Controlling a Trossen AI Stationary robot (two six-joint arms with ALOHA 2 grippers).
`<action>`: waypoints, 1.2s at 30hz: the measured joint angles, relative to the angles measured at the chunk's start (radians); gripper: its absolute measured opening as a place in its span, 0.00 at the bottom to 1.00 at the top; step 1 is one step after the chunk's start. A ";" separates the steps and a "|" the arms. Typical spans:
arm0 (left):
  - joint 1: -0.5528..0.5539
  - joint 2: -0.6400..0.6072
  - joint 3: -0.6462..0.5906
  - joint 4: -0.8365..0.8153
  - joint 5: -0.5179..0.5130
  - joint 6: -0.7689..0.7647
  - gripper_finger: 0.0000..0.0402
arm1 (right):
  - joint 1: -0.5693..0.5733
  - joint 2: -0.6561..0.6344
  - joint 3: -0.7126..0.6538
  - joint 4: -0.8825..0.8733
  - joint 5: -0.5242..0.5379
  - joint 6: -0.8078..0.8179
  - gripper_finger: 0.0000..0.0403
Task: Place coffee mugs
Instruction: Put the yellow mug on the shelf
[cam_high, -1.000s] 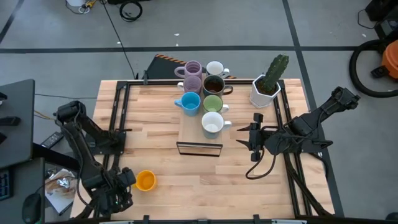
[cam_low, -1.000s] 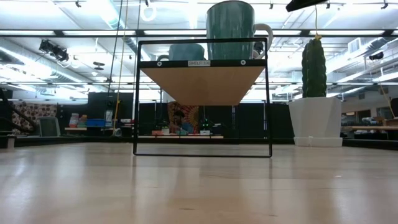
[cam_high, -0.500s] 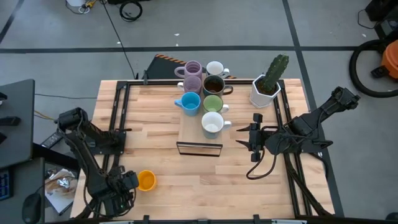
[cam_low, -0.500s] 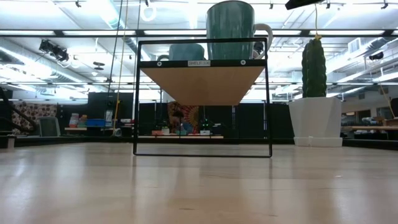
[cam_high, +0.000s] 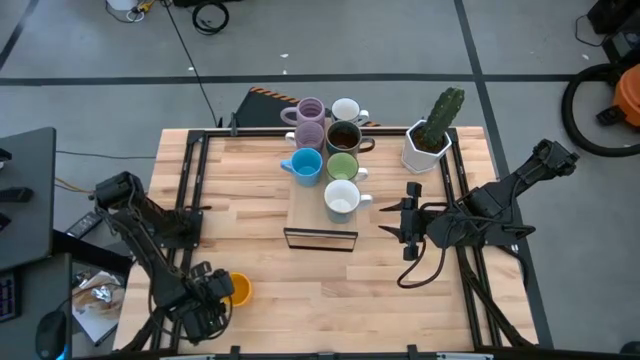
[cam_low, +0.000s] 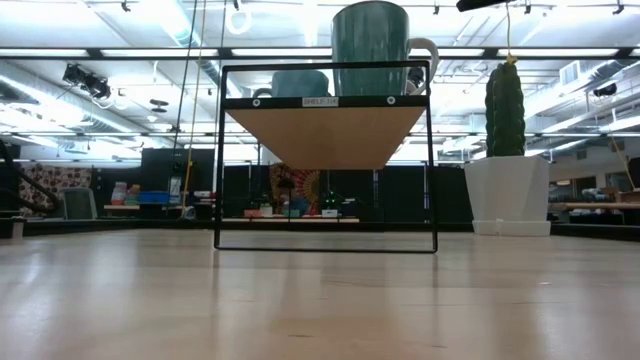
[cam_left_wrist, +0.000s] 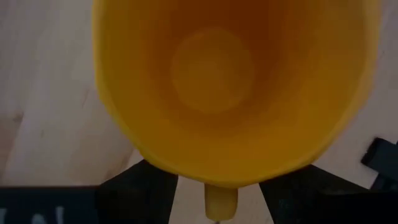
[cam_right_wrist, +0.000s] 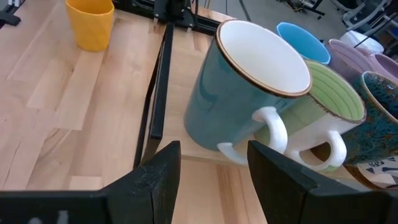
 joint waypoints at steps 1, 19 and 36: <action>0.007 0.000 0.000 0.000 0.000 0.016 0.51 | 0.000 0.000 0.000 0.000 0.000 0.000 0.48; 0.068 0.000 0.000 -0.030 0.000 0.143 0.14 | 0.000 0.000 0.000 0.000 0.000 0.000 0.48; 0.107 -0.156 -0.001 -0.208 0.006 0.260 0.14 | 0.000 0.000 0.000 -0.001 -0.038 0.061 0.48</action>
